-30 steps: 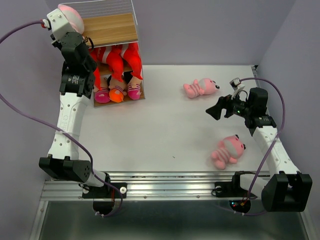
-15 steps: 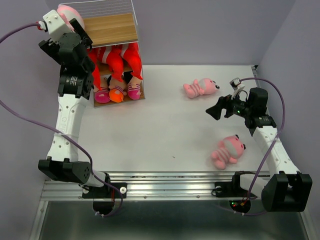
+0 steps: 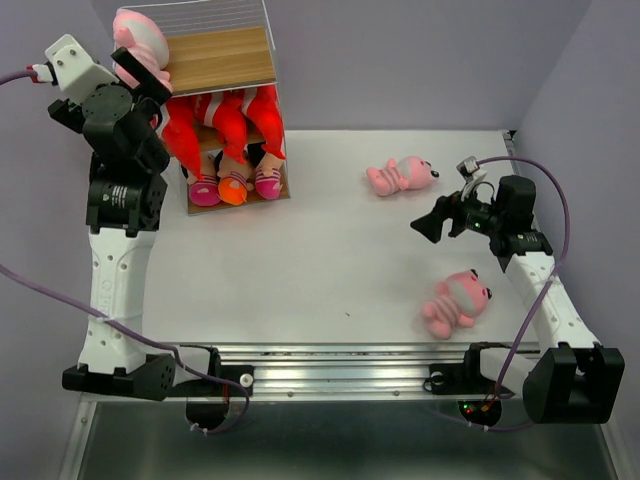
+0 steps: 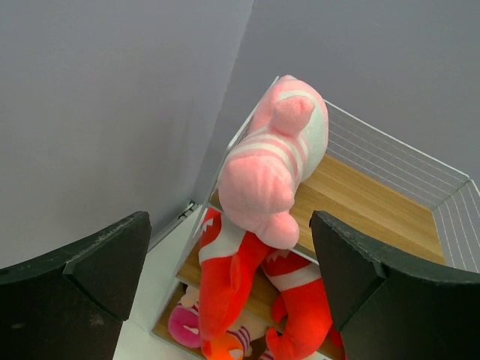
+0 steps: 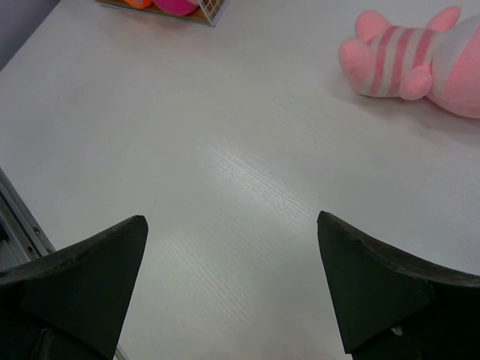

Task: Place and organize the stuffed toys onto the shelf
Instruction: Place the stuffed toy onto shelf

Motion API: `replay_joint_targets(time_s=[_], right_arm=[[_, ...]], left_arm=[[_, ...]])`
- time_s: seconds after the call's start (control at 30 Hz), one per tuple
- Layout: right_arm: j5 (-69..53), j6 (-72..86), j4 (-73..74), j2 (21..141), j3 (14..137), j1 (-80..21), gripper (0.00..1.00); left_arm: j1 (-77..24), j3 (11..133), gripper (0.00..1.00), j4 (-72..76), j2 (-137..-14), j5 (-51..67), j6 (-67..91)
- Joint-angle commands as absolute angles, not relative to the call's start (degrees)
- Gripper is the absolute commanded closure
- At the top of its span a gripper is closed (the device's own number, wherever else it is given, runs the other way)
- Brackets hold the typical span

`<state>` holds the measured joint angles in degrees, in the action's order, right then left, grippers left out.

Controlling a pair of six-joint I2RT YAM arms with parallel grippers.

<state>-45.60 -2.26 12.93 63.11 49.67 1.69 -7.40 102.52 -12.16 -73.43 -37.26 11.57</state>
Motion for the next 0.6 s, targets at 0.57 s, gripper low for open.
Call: replay_joint_targets(time_s=[0.57], right_arm=[[-47.6, -10.1, 15.8, 68.8, 51.9, 2.0, 0.00]], left_arm=[[-7.2, 68.1, 0.01, -20.8, -42.4, 17.3, 26.0]])
